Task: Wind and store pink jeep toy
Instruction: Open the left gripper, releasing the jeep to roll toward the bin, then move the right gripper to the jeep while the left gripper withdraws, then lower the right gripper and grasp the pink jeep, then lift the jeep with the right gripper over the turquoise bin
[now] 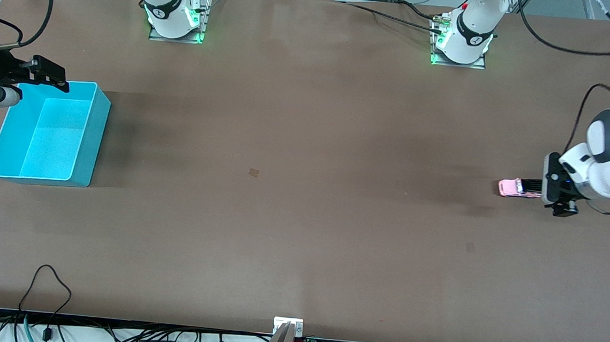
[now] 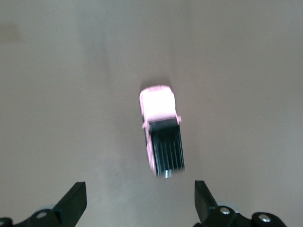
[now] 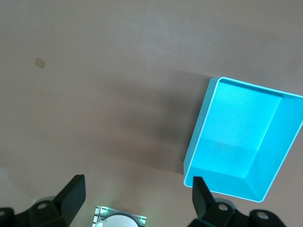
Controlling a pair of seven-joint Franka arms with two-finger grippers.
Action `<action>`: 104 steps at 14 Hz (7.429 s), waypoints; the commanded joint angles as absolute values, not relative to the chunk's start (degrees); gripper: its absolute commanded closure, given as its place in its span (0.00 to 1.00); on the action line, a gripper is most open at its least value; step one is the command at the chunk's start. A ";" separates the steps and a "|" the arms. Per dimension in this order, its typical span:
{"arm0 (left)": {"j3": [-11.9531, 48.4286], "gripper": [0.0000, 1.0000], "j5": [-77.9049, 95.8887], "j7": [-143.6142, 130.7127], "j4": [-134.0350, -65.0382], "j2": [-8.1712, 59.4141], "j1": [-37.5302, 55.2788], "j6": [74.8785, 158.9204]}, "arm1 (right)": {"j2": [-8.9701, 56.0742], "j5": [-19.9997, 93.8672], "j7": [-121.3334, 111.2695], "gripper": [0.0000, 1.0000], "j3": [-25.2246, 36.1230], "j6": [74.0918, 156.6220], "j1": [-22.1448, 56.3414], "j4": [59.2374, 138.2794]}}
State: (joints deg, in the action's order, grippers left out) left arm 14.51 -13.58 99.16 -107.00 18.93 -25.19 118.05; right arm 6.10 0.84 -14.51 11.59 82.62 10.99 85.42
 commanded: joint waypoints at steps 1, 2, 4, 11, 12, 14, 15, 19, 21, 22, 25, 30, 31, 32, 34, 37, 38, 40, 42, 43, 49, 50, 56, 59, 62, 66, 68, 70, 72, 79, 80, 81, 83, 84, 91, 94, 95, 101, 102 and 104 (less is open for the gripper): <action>15.73 0.00 -11.79 99.67 -106.44 16.53 -25.66 115.14 | 5.63 0.88 -14.33 0.00 11.60 81.83 10.90 85.52; 15.91 0.00 -11.43 99.67 -106.44 16.44 -25.58 115.05 | 5.63 0.88 -14.33 0.00 11.60 81.83 10.90 85.52; 16.35 0.00 -10.82 99.58 -106.96 16.61 -24.96 115.05 | 5.63 0.88 -14.33 0.00 11.69 81.91 10.90 85.52; 16.44 0.00 -9.32 99.05 -107.31 18.19 -21.01 115.31 | 5.63 0.88 -14.33 0.00 11.69 81.91 10.90 85.43; 16.44 0.00 -9.32 99.05 -107.23 18.19 -20.66 115.40 | 5.63 0.88 -14.33 0.00 11.69 81.91 10.90 85.43; 16.44 0.00 -8.36 99.05 -107.23 18.37 -20.22 115.84 | 5.71 0.88 -14.33 0.00 11.69 81.91 10.90 85.43; 16.35 0.00 -7.57 99.05 -107.23 18.89 -19.95 115.93 | 5.71 0.88 -14.33 0.00 11.69 81.91 10.90 85.43; 16.35 0.00 -7.29 98.96 -107.23 19.60 -18.63 118.11 | 5.98 0.88 -14.41 0.00 11.69 82.35 10.81 85.43; 16.35 0.00 -7.29 98.97 -107.23 20.21 -18.19 119.35 | 5.98 0.88 -14.33 0.00 11.69 82.53 10.81 85.34; 16.35 0.00 -7.29 99.05 -107.23 20.21 -18.19 119.53 | 6.06 0.97 -14.33 0.00 11.69 82.62 10.81 85.34; 16.35 0.00 -5.28 98.96 -107.22 20.30 -17.93 122.59 | 6.94 1.58 -14.33 0.00 11.78 82.79 10.72 85.34; 16.08 0.00 -4.13 93.45 -107.14 21.45 -14.94 126.21 | 7.73 1.14 -14.41 0.00 11.69 82.53 11.16 85.34; 16.00 0.00 -4.22 89.08 -107.14 21.45 -14.59 126.30 | 8.17 1.14 -14.41 0.00 11.78 82.53 11.16 85.34; 15.91 0.00 -4.22 84.07 -107.14 21.45 -14.42 126.21 | 8.26 1.14 -14.41 0.00 11.69 82.44 11.16 85.34; 15.65 0.00 -4.13 73.01 -107.14 21.36 -14.41 126.21 | 8.35 1.23 -14.41 0.00 11.60 82.27 11.25 85.34; 13.90 0.00 -4.13 51.31 -106.96 19.96 -14.59 126.04 | 9.40 1.14 -15.37 0.00 11.51 81.83 12.04 85.87; 13.36 0.00 -4.04 44.72 -106.53 19.34 -14.59 125.95 | 10.01 1.14 -15.38 0.00 11.51 81.30 12.39 85.96; 12.84 0.00 -3.34 33.45 -104.95 18.90 -14.59 125.95 | 10.37 1.14 -15.38 0.00 11.51 80.25 12.48 86.48; 12.57 0.00 -3.34 22.38 -103.10 18.98 -14.33 125.95 | 10.37 1.41 -16.43 0.00 11.43 80.24 12.48 87.45; 11.87 0.00 -3.43 17.54 -102.05 18.81 -13.80 125.43 | 10.37 1.41 -18.35 0.00 11.43 80.42 12.48 87.80; 3.43 0.00 2.90 1.42 -92.47 16.10 -8.53 111.19 | 9.33 1.14 -32.34 0.00 11.51 89.98 12.48 98.50; 2.82 0.00 2.99 -0.68 -92.46 14.43 -8.18 110.40 | 7.58 1.14 -32.26 0.00 11.51 92.09 12.65 102.35; 0.70 0.00 3.78 -2.20 -90.52 8.97 -4.31 100.82 | 0.09 -2.70 -51.88 0.00 10.73 115.63 13.80 124.34; 1.14 0.00 3.16 -2.46 -94.73 5.99 -4.13 101.95 | 0.97 -9.74 -64.19 0.00 3.64 124.50 7.06 128.31; 1.14 0.00 3.16 -3.42 -95.63 5.89 -4.13 103.27 | 4.64 -10.46 -77.48 0.00 -1.66 133.91 -0.07 129.02; 1.05 0.00 2.90 -1.32 -94.14 6.68 -4.04 103.80 | 11.33 -10.46 -85.77 0.00 -1.85 143.24 -4.13 129.02; 0.70 0.00 2.81 -1.32 -92.55 6.42 -4.22 102.84 | 13.17 -10.37 -85.69 0.00 -1.93 145.80 -4.39 129.02; 0.53 0.00 2.81 -1.23 -91.06 6.42 -4.22 101.00 | 15.72 -10.37 -85.60 0.00 -1.93 148.00 -5.09 129.02; 0.35 0.00 2.81 -1.06 -90.97 6.07 -4.31 99.06 | 17.05 -10.37 -85.78 0.00 -2.02 149.67 -5.18 129.02; 0.88 0.00 2.73 -1.06 -92.28 4.57 -4.39 96.94 | 21.61 -10.46 -86.66 0.00 -2.20 156.43 -6.68 129.02; 0.97 0.00 2.72 -1.05 -92.29 4.57 -4.31 96.94 | 22.14 -10.46 -86.66 0.00 -2.28 156.88 -7.20 129.02; 0.97 0.00 2.72 -1.05 -92.29 4.48 -4.31 96.94 | 22.50 -10.46 -86.66 0.05 -2.29 156.88 -7.21 129.02; 0.97 0.00 2.72 -1.05 -92.37 4.39 -4.31 96.94 | 22.68 -10.46 -86.66 0.56 -2.29 156.89 -7.21 129.02; 0.97 0.00 2.72 -1.05 -92.37 4.39 -4.31 96.94 | 22.76 -10.46 -86.49 0.78 -2.37 156.88 -7.21 129.02; 0.97 0.00 2.72 -1.14 -92.29 4.31 -4.31 96.68 | 21.98 -10.28 -74.30 1.00 -5.18 156.36 -6.86 128.85; 0.88 0.00 2.72 -1.06 -92.29 4.39 -4.39 96.85 | 17.33 -10.11 -57.55 1.00 -7.55 152.08 -6.42 128.32; 0.79 0.00 2.72 -1.05 -92.20 4.39 -4.39 96.86 | 14.62 -10.11 -50.69 1.00 -7.73 149.09 -5.46 127.62; 0.62 0.00 2.72 -1.05 -92.28 4.48 -4.39 96.94 | 0.45 -9.76 -28.39 1.00 -2.40 133.18 -4.04 126.65; 0.44 0.00 2.72 -1.05 -92.29 4.57 -4.39 97.03 | 0.18 -9.58 -28.30 1.00 1.72 131.76 -3.78 126.65; 0.35 0.00 2.72 -1.05 -92.29 4.57 -4.92 97.03 | 0.44 -7.66 -28.39 1.00 12.77 131.92 0.59 126.74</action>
